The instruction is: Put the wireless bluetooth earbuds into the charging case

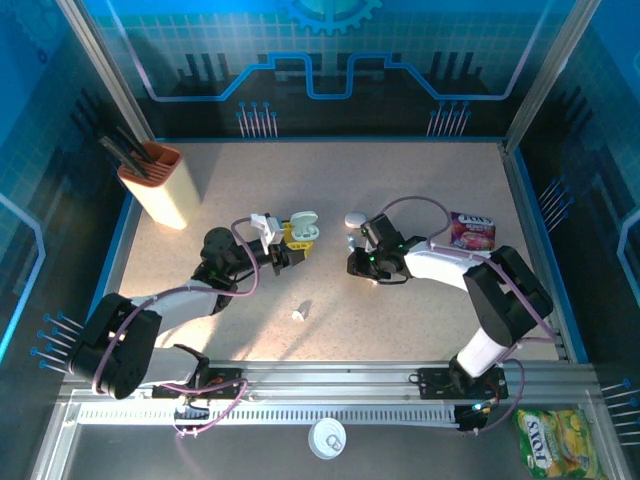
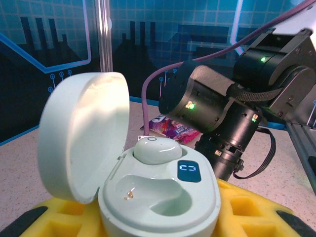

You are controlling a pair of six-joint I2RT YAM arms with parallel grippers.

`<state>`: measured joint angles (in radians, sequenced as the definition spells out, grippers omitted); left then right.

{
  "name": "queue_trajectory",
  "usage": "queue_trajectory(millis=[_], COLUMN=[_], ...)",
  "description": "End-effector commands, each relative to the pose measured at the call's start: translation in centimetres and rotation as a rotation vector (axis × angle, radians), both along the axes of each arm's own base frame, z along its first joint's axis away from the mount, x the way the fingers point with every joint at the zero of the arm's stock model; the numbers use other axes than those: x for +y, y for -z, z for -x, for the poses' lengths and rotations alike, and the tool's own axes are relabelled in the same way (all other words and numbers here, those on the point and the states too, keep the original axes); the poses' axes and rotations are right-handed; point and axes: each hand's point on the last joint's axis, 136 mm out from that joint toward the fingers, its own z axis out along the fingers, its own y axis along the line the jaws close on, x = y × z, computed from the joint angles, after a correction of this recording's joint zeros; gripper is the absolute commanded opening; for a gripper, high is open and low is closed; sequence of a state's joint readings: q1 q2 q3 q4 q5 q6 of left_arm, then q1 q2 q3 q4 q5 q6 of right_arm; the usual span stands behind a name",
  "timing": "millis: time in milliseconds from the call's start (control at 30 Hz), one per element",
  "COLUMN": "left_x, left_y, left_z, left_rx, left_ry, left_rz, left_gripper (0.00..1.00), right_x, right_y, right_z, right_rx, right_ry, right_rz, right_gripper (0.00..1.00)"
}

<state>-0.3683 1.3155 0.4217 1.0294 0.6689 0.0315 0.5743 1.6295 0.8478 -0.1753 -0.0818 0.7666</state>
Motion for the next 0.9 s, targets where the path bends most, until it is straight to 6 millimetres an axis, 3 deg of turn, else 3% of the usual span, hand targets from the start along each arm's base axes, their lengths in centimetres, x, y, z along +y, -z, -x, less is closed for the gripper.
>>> queue_trajectory(millis=[0, 300, 600, 767, 867], left_x=[0.3, 0.3, 0.2, 0.7, 2.0], left_y=[0.0, 0.1, 0.2, 0.3, 0.7], left_z=[-0.1, -0.1, -0.1, -0.7, -1.9], left_rx=[-0.012, -0.010, -0.001, 0.031, 0.055], left_ry=[-0.014, -0.014, -0.003, -0.051, -0.124], left_rz=[0.002, -0.001, 0.000, 0.014, 0.020], left_gripper=[0.38, 0.38, 0.38, 0.36, 0.35], right_x=[-0.9, -0.3, 0.2, -0.3, -0.9], right_y=[-0.7, 0.0, 0.5, -1.1, -1.8], right_z=[-0.3, -0.6, -1.1, -0.9, -0.6], right_rx=[-0.027, 0.010, 0.019, -0.069, -0.113], right_ry=[0.010, 0.027, 0.045, -0.091, -0.220], right_rz=[0.022, 0.000, -0.058, 0.101, 0.235], right_gripper=[0.27, 0.28, 0.37, 0.40, 0.41])
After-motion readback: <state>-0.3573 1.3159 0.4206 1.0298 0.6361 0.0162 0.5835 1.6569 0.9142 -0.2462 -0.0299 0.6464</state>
